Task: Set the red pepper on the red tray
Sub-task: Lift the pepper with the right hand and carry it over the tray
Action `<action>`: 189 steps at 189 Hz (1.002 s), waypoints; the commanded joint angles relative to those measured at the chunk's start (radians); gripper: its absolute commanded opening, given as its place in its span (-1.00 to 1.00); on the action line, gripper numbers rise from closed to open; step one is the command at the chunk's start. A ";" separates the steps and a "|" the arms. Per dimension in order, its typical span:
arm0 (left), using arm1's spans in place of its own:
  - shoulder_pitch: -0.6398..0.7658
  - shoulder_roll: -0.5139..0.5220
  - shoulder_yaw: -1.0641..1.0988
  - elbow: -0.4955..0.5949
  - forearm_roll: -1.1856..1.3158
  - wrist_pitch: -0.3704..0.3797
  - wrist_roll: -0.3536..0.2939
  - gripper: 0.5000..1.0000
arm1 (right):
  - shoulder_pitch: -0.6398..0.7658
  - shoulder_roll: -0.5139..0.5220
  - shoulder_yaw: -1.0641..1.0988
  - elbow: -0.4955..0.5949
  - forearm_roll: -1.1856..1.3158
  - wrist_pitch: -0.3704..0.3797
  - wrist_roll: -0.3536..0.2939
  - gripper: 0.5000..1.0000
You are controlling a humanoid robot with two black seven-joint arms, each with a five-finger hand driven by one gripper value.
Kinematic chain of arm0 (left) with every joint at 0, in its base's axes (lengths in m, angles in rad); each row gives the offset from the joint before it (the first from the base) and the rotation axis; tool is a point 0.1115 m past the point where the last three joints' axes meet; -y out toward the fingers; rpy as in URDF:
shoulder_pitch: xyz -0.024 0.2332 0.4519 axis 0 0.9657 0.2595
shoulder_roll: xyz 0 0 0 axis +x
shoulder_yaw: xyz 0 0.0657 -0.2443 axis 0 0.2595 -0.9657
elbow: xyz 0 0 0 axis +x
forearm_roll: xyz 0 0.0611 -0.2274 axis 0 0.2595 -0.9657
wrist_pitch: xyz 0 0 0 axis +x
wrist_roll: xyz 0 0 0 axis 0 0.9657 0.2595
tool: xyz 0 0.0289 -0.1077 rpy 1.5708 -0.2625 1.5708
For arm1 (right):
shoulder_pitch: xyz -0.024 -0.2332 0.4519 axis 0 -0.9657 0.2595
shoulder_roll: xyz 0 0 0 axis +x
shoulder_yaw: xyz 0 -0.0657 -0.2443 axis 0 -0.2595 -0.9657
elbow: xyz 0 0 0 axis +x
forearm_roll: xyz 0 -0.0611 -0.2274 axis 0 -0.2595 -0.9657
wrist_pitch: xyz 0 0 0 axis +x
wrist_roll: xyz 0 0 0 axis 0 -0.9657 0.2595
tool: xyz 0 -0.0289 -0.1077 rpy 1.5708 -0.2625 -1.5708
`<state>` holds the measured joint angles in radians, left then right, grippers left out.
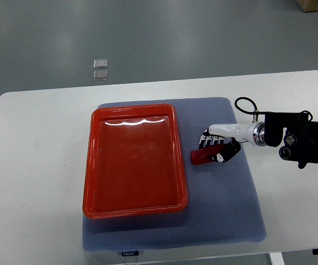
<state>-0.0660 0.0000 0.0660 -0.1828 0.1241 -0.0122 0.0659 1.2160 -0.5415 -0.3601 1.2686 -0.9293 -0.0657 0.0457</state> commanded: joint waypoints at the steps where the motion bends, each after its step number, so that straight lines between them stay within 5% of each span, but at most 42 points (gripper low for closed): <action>1: 0.000 0.000 0.000 -0.001 0.000 0.000 0.000 1.00 | 0.011 -0.026 0.001 0.000 0.001 0.004 -0.001 -1.00; 99: 0.000 0.000 0.001 -0.001 0.000 0.000 0.000 1.00 | 0.218 -0.075 0.098 0.015 0.044 0.116 0.002 -1.00; 189: 0.000 0.000 0.003 -0.015 0.000 0.000 0.000 1.00 | 0.231 0.322 0.090 -0.133 0.144 0.079 0.003 -1.00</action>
<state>-0.0660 0.0000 0.0686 -0.1957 0.1242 -0.0121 0.0659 1.4685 -0.3030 -0.2689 1.1794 -0.7872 0.0274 0.0471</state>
